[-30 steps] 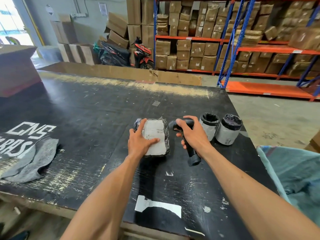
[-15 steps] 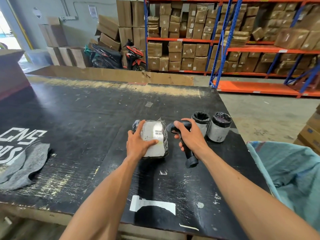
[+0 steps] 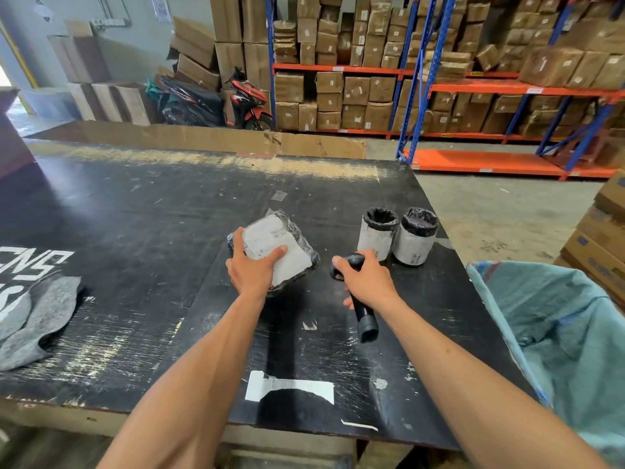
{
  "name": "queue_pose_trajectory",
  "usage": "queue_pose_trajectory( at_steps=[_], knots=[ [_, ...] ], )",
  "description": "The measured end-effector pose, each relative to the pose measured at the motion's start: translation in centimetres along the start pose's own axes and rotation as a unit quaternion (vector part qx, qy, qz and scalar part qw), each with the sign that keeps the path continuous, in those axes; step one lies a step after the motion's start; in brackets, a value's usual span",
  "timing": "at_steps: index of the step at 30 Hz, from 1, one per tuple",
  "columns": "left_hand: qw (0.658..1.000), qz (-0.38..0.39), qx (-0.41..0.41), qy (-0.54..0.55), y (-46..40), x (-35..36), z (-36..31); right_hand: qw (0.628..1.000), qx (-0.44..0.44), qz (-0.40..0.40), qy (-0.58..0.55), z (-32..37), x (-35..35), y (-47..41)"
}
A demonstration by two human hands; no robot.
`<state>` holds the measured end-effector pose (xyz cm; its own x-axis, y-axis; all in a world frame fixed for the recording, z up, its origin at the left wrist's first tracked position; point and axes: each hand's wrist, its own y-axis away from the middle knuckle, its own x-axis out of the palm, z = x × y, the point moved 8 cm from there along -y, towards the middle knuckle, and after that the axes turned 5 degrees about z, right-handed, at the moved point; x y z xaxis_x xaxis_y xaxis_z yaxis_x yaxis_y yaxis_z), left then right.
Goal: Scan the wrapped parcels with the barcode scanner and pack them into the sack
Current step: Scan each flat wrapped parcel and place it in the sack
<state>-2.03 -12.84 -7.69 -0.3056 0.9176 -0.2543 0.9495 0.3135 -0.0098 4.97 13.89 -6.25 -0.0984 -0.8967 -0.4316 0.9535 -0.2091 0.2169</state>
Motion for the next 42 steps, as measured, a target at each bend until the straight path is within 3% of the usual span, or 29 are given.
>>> queue_pose_trajectory(
  at_steps=[5,15,20,22,26,30,35,42],
  knots=[
    [1.0,-0.003,0.011,0.026,-0.3,-0.8,-0.8,0.978,0.029,-0.015,0.205,-2.3,1.3,0.3],
    [0.997,0.049,0.06,0.025,0.8,-0.5,-3.1,0.976,0.075,0.021,0.203,-4.7,3.5,-0.2],
    [0.991,0.082,0.097,0.038,1.3,0.5,-4.7,0.971,0.086,0.017,0.223,-4.6,0.8,-0.2],
    [0.988,0.102,0.104,0.053,1.5,1.4,-5.3,0.978,0.06,-0.023,0.198,-3.8,-2.0,-0.3],
    [0.977,0.157,0.106,0.101,2.7,4.9,-6.8,0.996,-0.039,-0.075,-0.004,-1.6,-7.9,-0.4],
    [0.956,0.23,0.119,0.136,5.3,11.0,-8.6,0.987,-0.099,-0.055,-0.117,-0.9,-11.9,0.1],
    [0.941,0.29,0.127,0.116,10.2,19.4,-10.4,0.98,-0.168,-0.083,-0.065,-3.2,-17.3,0.7],
    [0.92,0.359,0.135,0.076,18.0,32.4,-12.0,0.987,-0.118,-0.072,-0.077,-12.3,-27.3,1.0]
  ],
)
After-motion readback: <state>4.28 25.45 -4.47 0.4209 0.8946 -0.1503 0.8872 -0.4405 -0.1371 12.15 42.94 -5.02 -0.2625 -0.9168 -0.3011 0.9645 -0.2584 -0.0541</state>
